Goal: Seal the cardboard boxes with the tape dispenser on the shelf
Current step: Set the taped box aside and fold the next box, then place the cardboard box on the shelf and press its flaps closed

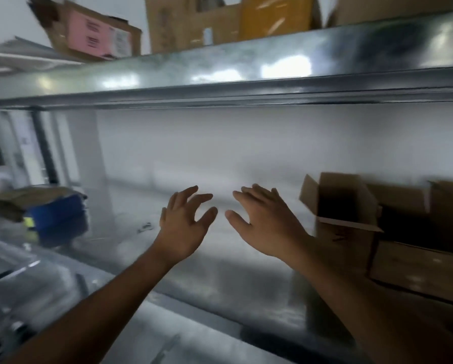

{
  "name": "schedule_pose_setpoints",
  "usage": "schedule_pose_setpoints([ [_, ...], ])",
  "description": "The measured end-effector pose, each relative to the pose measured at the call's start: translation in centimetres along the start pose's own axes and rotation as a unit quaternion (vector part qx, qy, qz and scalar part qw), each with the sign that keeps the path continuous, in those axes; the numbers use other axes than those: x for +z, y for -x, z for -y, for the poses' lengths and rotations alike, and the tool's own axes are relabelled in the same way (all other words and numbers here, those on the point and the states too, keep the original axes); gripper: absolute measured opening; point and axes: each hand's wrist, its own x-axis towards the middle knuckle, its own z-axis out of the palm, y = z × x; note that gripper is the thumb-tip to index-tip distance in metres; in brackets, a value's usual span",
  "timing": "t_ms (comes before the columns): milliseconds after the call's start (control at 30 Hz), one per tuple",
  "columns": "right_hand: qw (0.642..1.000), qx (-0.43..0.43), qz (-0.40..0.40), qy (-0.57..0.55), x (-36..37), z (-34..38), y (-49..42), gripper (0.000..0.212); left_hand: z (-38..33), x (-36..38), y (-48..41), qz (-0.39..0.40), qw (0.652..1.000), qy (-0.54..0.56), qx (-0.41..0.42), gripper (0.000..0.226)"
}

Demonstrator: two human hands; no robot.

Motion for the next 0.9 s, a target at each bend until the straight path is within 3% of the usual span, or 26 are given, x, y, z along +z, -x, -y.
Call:
schedule_pose_setpoints([
  [200,0.998,-0.057,0.032,-0.01,5.5,11.0,-5.4,0.056,10.2,-10.6,2.3,-0.006,0.983,-0.181,-0.019,0.051],
  [533,0.983,-0.168,0.048,-0.061,16.5,34.9,-14.3,0.054,25.6,-31.0,5.6,-0.031,0.956,-0.264,-0.124,0.057],
  [700,0.977,-0.162,0.054,-0.128,20.7,41.9,-17.7,0.043,32.0,-37.3,5.4,-0.02,0.938,-0.312,-0.146,0.06],
  [900,0.978,-0.162,0.082,-0.106,26.8,47.1,-22.5,0.053,39.6,-40.7,3.4,-0.013,0.932,-0.319,-0.17,0.065],
])
